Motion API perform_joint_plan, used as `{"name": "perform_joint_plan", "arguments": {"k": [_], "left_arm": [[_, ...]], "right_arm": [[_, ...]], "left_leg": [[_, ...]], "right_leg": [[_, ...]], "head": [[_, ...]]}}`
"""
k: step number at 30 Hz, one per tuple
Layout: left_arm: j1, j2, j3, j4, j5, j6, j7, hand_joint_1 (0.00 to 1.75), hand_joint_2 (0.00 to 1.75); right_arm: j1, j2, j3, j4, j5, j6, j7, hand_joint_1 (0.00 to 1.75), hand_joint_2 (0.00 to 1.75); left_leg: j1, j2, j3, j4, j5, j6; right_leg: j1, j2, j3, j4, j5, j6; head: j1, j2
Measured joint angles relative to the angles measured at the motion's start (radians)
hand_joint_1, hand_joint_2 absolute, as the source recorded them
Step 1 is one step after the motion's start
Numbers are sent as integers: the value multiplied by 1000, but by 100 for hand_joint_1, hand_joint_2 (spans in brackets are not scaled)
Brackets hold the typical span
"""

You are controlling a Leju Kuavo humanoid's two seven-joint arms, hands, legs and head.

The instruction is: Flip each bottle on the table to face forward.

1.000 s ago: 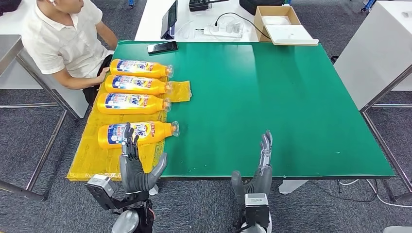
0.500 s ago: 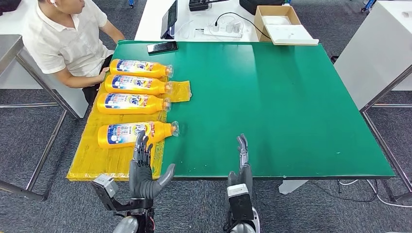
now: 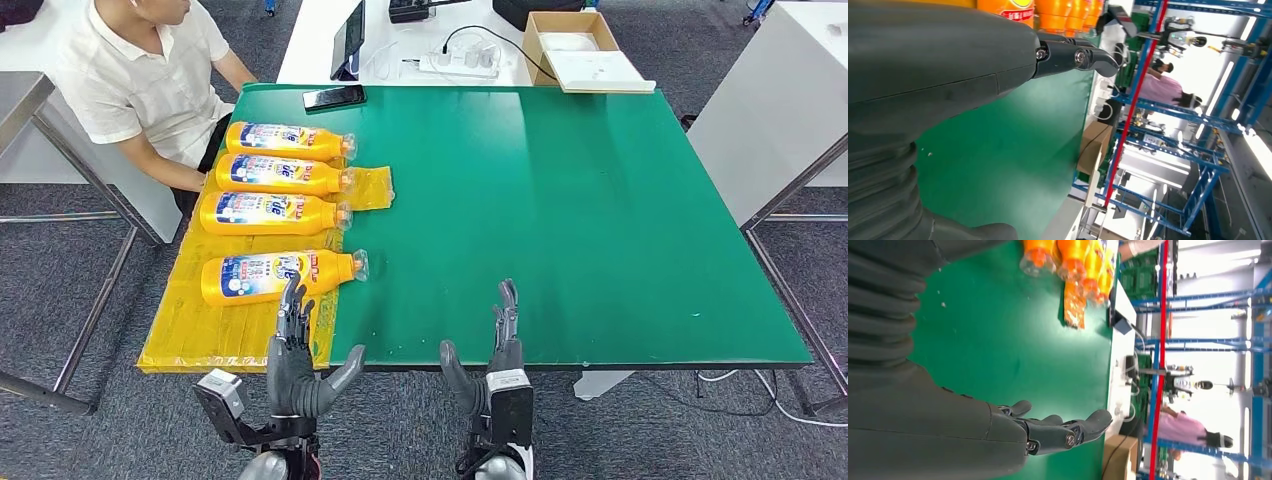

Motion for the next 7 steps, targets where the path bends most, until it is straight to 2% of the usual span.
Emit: {"name": "perform_joint_plan", "arguments": {"k": [7], "left_arm": [[2, 5, -10, 0, -29, 8, -27, 0, 175]], "right_arm": [[0, 1, -13, 10, 6, 4, -16, 0, 175]], "left_leg": [[0, 0, 0, 0, 0, 0]], "right_leg": [[0, 0, 0, 0, 0, 0]], "head": [[0, 0]]}}
